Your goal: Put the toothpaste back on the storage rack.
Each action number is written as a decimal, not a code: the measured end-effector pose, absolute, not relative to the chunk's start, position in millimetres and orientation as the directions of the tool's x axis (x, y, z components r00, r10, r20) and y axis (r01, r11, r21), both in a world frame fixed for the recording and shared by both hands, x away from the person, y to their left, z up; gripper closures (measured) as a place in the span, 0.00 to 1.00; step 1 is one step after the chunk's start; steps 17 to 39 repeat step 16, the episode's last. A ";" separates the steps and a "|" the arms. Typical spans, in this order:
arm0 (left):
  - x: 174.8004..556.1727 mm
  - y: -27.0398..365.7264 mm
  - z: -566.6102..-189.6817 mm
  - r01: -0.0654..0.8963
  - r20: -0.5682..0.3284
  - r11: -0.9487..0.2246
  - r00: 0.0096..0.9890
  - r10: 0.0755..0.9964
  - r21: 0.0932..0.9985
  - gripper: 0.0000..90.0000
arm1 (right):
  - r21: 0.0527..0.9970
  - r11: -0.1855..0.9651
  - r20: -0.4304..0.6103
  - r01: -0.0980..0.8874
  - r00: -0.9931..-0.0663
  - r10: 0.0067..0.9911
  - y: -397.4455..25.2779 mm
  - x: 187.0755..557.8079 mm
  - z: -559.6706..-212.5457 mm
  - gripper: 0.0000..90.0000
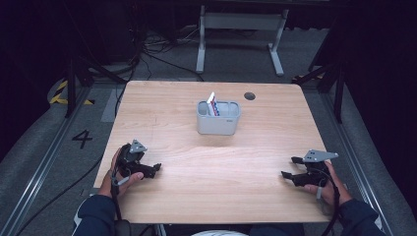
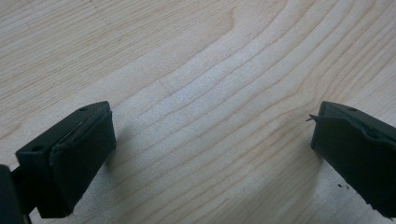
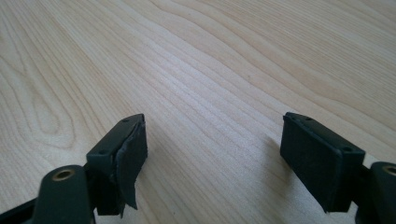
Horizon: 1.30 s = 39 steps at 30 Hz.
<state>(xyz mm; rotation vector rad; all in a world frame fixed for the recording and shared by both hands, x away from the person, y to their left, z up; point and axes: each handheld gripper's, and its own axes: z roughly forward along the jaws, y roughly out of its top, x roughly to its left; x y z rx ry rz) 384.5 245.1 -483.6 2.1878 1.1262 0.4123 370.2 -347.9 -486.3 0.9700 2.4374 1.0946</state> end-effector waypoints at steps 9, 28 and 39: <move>384.7 244.9 -483.6 0.614 -0.013 -0.429 0.582 0.813 0.663 0.00 | 0.745 0.485 0.004 0.457 -0.731 0.682 -347.9 370.5 -486.3 0.25; 384.7 244.9 -483.6 0.614 -0.013 -0.429 0.582 0.813 0.663 0.00 | 0.744 0.488 0.003 0.456 -0.733 0.680 -347.9 370.6 -486.2 0.25; 384.7 244.9 -483.6 0.614 -0.013 -0.429 0.582 0.813 0.663 0.00 | 0.744 0.488 0.003 0.456 -0.733 0.680 -347.9 370.6 -486.2 0.25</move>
